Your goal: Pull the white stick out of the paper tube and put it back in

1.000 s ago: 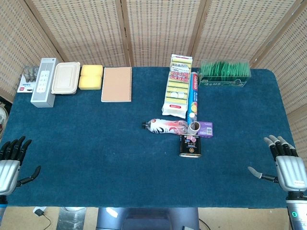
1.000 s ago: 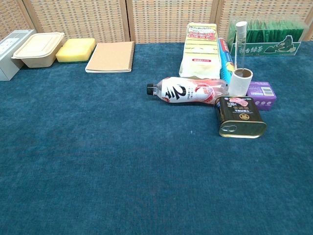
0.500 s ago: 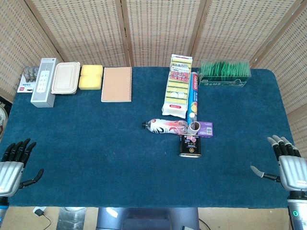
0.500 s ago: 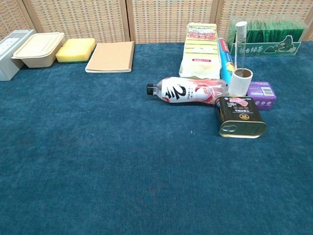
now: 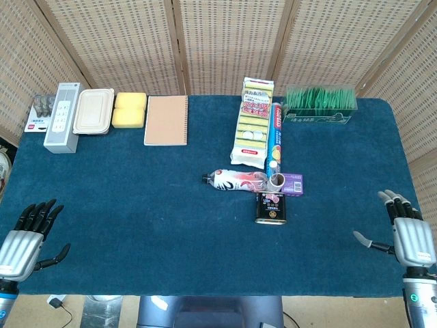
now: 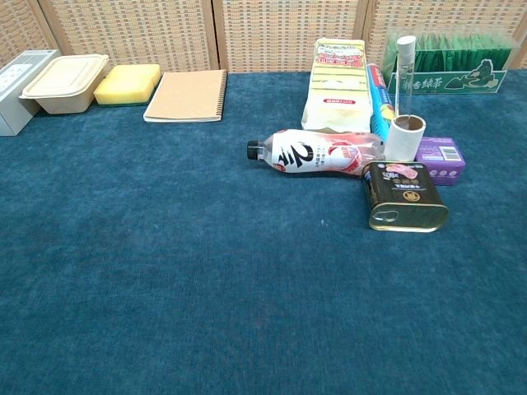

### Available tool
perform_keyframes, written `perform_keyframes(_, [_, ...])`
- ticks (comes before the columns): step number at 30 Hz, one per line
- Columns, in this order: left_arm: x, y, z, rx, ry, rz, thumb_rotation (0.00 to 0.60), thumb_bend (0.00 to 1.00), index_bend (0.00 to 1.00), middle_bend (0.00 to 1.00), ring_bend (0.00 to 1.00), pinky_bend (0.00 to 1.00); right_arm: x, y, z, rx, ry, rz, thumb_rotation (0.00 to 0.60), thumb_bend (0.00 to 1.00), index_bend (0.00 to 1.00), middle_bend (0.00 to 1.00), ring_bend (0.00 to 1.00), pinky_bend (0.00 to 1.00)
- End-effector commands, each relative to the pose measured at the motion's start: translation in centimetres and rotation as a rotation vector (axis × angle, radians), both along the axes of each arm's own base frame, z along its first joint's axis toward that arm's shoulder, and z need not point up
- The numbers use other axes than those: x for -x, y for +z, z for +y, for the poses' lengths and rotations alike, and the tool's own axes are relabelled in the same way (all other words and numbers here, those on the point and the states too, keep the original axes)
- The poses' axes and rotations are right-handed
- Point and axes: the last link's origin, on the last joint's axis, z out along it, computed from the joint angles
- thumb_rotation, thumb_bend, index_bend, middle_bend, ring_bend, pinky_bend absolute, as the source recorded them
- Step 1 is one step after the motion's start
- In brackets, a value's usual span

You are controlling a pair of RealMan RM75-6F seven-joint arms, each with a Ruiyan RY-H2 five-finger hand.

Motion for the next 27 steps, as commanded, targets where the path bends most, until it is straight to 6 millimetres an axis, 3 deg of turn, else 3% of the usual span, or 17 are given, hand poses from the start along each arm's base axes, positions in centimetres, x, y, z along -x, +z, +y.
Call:
perform_keyframes(1, [0.2, -0.8, 0.4, 0.018, 0.006, 0.007, 0.337, 0.31, 0.01, 0.0, 0.0, 0.04, -0.4, -0.7, -0.8, -0.003, 0.009, -0.038, 0.227, 0.1, 0.12, 0.16, 0.18, 0.31])
perform_keyframes(10, [0.1, -2.0, 0.7, 0.048, 0.004, 0.032, 0.341, 0.31, 0.01, 0.0, 0.0, 0.04, -2.0, -3.5, -4.0, -0.057, 0.035, -0.132, 0.227, 0.11, 0.12, 0.17, 0.21, 0.36])
perform_keyframes(27, [0.0, -1.7, 0.7, 0.053, -0.006, 0.018, 0.337, 0.31, 0.01, 0.0, 0.0, 0.04, -6.6, -9.5, -10.2, -0.127, 0.012, -0.308, 0.227, 0.13, 0.12, 0.22, 0.31, 0.49])
